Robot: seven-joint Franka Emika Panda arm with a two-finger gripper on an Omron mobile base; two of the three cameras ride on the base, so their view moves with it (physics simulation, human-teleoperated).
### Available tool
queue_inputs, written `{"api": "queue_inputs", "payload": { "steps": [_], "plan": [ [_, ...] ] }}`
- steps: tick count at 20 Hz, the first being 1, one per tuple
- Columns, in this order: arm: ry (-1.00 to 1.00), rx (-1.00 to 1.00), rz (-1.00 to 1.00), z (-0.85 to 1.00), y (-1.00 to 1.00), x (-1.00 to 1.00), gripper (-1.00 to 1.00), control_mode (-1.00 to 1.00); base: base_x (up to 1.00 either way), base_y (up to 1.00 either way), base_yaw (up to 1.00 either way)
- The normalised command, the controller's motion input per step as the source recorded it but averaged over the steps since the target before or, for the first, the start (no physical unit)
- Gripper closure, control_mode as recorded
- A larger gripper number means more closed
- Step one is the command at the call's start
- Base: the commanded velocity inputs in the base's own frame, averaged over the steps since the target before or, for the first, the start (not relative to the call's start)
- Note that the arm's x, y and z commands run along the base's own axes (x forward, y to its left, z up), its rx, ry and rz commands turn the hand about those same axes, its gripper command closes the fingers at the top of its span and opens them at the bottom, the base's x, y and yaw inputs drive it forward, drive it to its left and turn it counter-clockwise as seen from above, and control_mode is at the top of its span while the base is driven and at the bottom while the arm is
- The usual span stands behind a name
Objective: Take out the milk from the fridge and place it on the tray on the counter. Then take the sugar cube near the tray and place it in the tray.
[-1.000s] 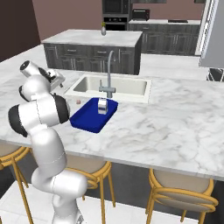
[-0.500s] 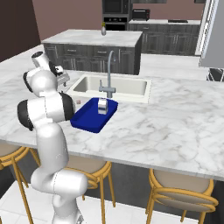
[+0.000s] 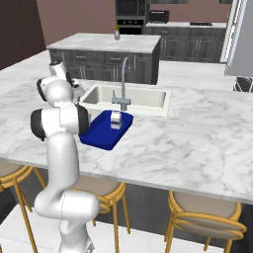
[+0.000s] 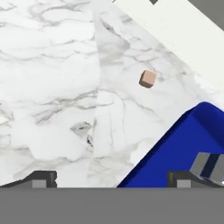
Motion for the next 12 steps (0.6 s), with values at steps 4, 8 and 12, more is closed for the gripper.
{"api": "queue_inputs", "payload": {
  "steps": [4,8,12],
  "plan": [
    [0.14,0.03,-0.01,-0.28,0.00,0.28,-1.00,-1.00,0.00,0.00,0.00],
    [0.12,0.01,-0.02,-0.28,0.00,0.24,-1.00,-1.00,0.00,0.00,0.00],
    [0.02,0.00,-0.01,-0.12,-0.05,0.27,-1.00,-1.00,0.00,0.00,0.00]
  ]
}}
